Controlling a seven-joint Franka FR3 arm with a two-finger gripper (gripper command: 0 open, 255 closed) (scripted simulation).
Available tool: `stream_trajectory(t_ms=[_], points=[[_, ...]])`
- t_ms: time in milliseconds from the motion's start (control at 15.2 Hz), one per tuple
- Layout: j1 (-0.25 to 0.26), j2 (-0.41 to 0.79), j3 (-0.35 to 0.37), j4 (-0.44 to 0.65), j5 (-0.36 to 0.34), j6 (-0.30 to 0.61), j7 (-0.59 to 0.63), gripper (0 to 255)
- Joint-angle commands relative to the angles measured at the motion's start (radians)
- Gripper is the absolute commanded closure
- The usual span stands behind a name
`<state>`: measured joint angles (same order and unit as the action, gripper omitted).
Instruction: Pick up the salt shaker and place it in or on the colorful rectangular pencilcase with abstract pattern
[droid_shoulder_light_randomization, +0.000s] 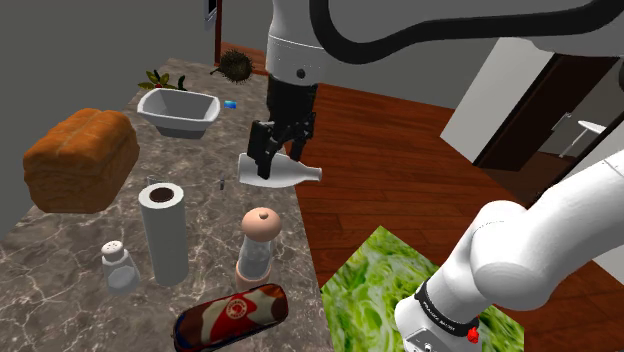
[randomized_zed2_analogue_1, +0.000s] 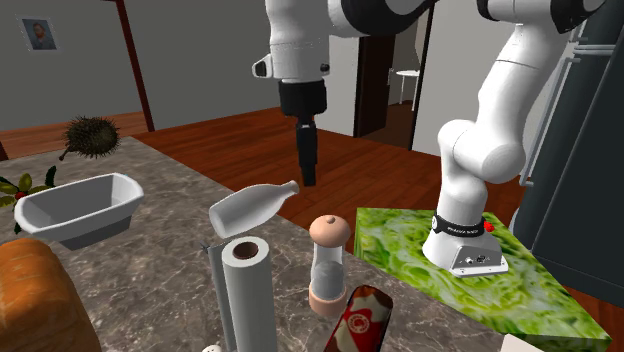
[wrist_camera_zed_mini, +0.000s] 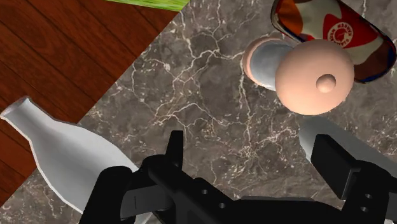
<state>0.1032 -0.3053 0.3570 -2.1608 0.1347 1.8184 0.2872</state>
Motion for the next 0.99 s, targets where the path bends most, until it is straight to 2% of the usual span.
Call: stream_trajectory(t_ms=[0, 528, 924], points=[[0.005, 0.070, 0.030, 0.048, -0.013, 0.019, 0.039, 0], [0.059, 0.374, 0.131, 0.278, -0.125, 0.060, 0.219, 0], [0.153, 0.625, 0.153, 0.515, -0.241, 0.035, 0.342, 0]])
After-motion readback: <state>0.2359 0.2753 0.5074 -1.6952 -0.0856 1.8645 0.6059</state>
